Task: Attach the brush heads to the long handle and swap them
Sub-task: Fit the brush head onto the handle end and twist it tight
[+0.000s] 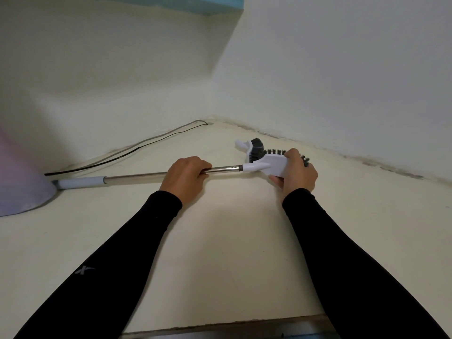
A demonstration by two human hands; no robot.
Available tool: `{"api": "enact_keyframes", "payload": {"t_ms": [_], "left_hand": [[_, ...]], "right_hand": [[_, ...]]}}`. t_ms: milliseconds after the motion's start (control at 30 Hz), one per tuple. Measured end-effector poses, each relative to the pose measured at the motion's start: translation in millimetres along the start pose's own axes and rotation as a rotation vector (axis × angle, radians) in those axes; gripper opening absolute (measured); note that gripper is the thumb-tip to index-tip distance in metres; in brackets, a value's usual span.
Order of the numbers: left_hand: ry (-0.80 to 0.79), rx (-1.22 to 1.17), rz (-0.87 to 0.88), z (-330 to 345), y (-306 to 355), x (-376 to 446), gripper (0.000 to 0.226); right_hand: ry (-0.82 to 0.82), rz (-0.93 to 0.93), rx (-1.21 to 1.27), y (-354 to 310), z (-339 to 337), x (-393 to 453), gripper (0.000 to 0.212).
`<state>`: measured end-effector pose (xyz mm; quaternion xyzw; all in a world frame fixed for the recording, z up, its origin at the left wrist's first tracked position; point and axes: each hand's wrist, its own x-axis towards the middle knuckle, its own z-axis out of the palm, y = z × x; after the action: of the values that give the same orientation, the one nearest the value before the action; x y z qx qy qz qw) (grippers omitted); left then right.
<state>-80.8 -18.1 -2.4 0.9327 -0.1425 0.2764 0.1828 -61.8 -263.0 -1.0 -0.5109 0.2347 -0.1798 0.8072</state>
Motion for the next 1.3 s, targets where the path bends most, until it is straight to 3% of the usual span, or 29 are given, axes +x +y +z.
{"api": "enact_keyframes", "payload": {"t_ms": [267,433,567,900,1067,1300], "left_hand": [[-0.112,0.043,-0.006,-2.6,-5.6,-1.4,0.013],[-0.145,0.047,0.050,-2.0,-5.2,-3.7,0.033],[-0.174,0.094,0.059,-0.3,-2.8,-3.3,0.021],[0.019,-0.060,-0.036,0.0,-2.8,-2.6,0.029],[0.031,-0.035,-0.077,-0.7,-5.9,0.0,0.021],[0.014,-0.040,-0.051,-2.1,-2.9,-3.3,0.030]], "right_hand": [[0.007,-0.002,-0.009,0.1,0.0,0.5,0.045],[0.017,0.003,0.008,0.2,1.3,1.3,0.046],[0.013,0.010,0.018,-0.8,0.8,2.0,0.045],[0.005,0.006,0.018,-0.2,0.2,0.1,0.044],[0.017,0.007,0.016,-1.4,0.8,-0.1,0.041],[0.032,0.013,0.021,-2.3,0.0,1.4,0.044]]}}
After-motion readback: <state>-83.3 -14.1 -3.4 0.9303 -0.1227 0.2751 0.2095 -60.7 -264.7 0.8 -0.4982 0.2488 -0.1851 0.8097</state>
